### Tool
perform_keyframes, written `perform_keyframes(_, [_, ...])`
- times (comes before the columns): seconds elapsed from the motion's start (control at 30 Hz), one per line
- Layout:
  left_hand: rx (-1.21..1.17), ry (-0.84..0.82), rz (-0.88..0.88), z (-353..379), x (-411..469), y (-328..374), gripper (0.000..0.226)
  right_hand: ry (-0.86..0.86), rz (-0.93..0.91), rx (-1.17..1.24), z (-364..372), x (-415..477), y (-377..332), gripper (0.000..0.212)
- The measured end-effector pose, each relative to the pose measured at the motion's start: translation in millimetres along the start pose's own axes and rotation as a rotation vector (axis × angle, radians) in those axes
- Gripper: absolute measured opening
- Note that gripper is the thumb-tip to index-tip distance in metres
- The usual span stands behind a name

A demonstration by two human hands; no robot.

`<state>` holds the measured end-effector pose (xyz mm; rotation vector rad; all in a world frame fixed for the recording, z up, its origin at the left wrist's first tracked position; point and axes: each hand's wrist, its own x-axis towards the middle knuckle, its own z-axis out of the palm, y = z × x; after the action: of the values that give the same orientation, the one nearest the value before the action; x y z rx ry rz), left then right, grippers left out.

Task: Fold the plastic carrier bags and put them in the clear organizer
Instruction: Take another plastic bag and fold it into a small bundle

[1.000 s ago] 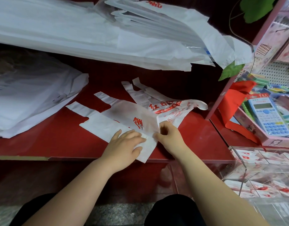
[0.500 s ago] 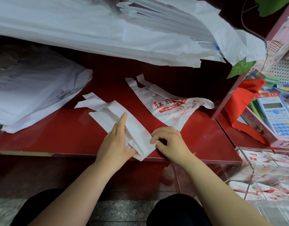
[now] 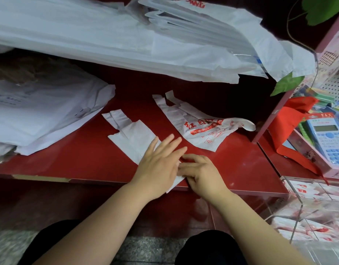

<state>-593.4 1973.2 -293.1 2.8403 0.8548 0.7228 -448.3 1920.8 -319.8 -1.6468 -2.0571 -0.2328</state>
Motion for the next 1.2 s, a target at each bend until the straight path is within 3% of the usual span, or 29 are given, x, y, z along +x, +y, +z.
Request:
perform_keyframes(0.07, [0.055, -0.201, -0.056, 6.6, 10.9, -2.7, 0.049, -0.017, -0.047, 0.016, -0.2, -0.9, -0.6, 0.04])
perform_keyframes(0.13, [0.093, -0.291, -0.116, 10.5, 14.2, -8.2, 0.05, -0.026, -0.047, 0.042, 0.5, -4.0, -1.4, 0.042])
perform_keyframes(0.3, [0.028, -0.237, -0.191, 15.2, 6.2, -18.2, 0.046, -0.004, 0.154, 0.217, -1.0, -11.6, -6.4, 0.041])
perform_keyframes(0.4, [-0.036, -0.2, -0.214, 12.1, -2.7, -24.7, 0.045, -0.038, 0.191, 0.2, -4.9, -10.7, -11.4, 0.045])
perform_keyframes(0.43, [-0.039, -0.209, -0.22, 10.1, -9.2, -29.4, 0.052, -0.079, 0.211, 0.185, -6.8, -9.5, -11.7, 0.052])
perform_keyframes(0.5, [-0.068, -0.213, -0.212, 3.0, -24.9, -38.7, 0.087, -0.116, 0.217, 0.134, -9.0, -7.0, -12.3, 0.064])
perform_keyframes(0.57, [-0.109, -0.25, -0.218, -3.5, -36.4, -45.7, 0.12, -0.076, 0.154, 0.059, -7.2, -5.4, -15.6, 0.063])
perform_keyframes(0.67, [-0.087, -0.236, -0.213, -1.7, -41.7, -50.6, 0.129, -0.028, 0.03, 0.046, -0.8, -6.6, -21.1, 0.054])
perform_keyframes(0.8, [-0.086, -0.209, -0.223, -1.2, -39.4, -47.9, 0.124, -0.014, 0.002, 0.082, 0.7, -7.5, -22.1, 0.035])
perform_keyframes(0.9, [-0.101, -0.177, -0.253, -3.8, -35.8, -44.1, 0.101, -0.028, 0.015, 0.033, -0.3, -7.0, -19.3, 0.029])
perform_keyframes(1.03, [-0.126, -0.14, -0.277, -3.9, -29.7, -39.0, 0.087, 0.017, 0.09, 0.048, 3.9, -5.6, -15.3, 0.011])
perform_keyframes(1.13, [-0.126, -0.137, -0.273, 1.2, -25.9, -39.5, 0.059, 0.059, 0.162, 0.145, 10.0, -8.1, -13.9, 0.011])
perform_keyframes(1.2, [-0.112, -0.131, -0.271, 4.3, -25.6, -40.0, 0.053, 0.086, 0.184, 0.256, 9.5, -9.4, -13.1, 0.012])
